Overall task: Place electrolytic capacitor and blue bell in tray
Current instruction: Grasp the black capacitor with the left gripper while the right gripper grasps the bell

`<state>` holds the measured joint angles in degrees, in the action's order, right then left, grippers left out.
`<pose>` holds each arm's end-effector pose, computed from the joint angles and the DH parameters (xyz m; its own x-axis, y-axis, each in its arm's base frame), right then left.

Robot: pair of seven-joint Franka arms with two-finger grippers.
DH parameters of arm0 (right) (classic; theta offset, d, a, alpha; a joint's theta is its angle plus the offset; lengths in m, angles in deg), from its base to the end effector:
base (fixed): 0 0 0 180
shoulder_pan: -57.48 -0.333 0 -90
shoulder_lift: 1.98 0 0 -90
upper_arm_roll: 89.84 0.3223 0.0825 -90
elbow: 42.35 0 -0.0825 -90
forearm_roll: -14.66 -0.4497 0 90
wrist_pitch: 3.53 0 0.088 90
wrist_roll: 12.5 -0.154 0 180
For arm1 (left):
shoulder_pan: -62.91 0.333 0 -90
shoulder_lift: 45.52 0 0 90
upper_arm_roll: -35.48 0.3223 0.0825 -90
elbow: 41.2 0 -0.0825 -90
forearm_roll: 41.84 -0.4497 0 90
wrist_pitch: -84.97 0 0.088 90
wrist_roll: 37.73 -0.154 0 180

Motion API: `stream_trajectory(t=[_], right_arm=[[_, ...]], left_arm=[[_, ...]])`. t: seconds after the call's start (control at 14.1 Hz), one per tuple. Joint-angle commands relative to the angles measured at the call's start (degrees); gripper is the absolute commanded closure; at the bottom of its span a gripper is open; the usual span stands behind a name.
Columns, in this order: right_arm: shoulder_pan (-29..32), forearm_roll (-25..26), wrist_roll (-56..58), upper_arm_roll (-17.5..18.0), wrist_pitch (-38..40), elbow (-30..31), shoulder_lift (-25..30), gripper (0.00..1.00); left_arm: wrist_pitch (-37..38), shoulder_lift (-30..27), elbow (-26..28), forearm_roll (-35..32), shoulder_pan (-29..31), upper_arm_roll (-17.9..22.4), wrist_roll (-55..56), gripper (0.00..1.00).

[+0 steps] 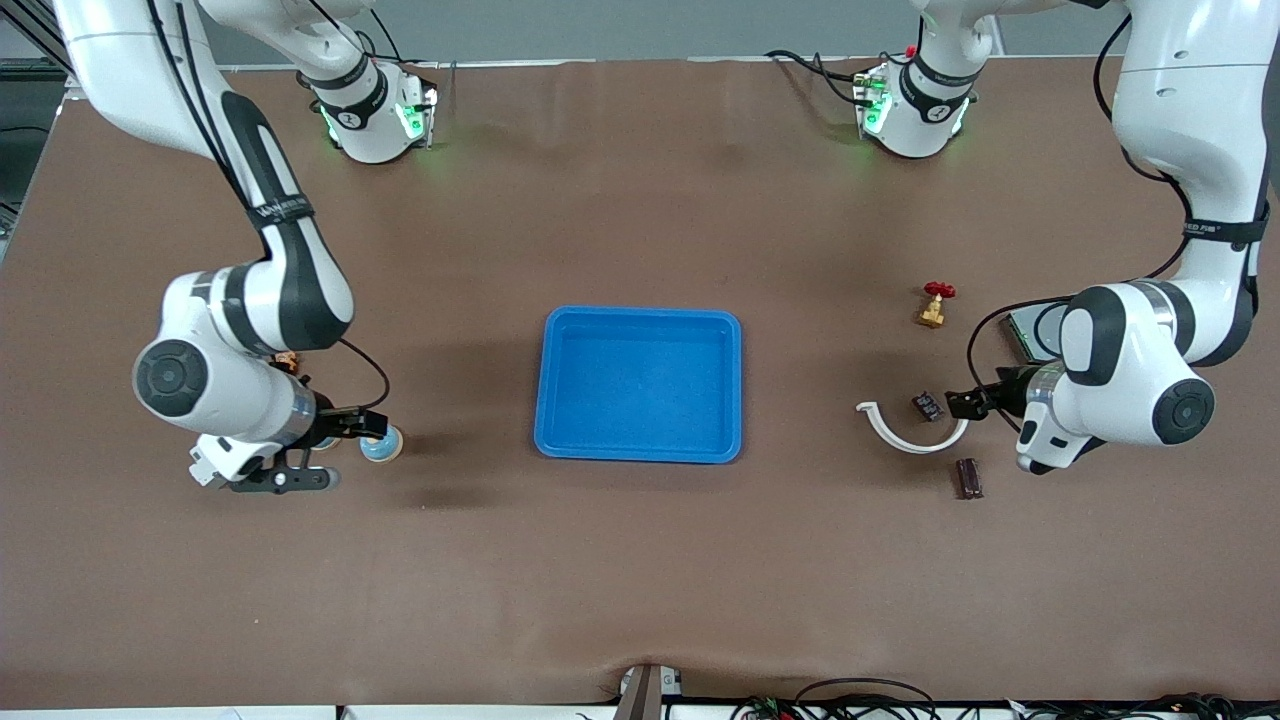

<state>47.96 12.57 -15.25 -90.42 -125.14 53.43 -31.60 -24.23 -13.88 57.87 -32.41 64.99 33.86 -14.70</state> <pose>0.7137 0.1158 0.2197 0.9937 0.0894 -0.0674 0.0882 -0.9959 -0.0215 0.6607 -0.0136 0.1594 0.8065 0.4396 -0.3954 0.4720 -0.8814 -0.0172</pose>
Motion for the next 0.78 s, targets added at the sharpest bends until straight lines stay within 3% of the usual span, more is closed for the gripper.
stream_trajectory(t=[0.0,0.35,0.57,0.71], right_arm=[[-0.1,-0.3,10.6,-0.4,-2.4,-0.9,-2.2,0.0],[1.0,0.5,28.1,-0.6,-5.0,-0.4,-4.4,0.0],[2.0,0.1,30.7,-0.5,-4.9,1.2,-5.8,0.0],[2.0,-0.1,30.8,-0.5,-4.9,1.6,-6.1,0.0]], left_arm=[[-1.1,2.3,-2.0,3.0,-0.4,0.1,2.1,0.0],[-4.9,6.4,-2.5,0.3,-2.3,0.4,2.4,0.03],[-4.9,6.9,-2.5,-0.6,-2.3,0.3,2.5,0.16],[-4.9,6.9,-2.5,-0.7,-2.3,0.3,2.4,0.36]])
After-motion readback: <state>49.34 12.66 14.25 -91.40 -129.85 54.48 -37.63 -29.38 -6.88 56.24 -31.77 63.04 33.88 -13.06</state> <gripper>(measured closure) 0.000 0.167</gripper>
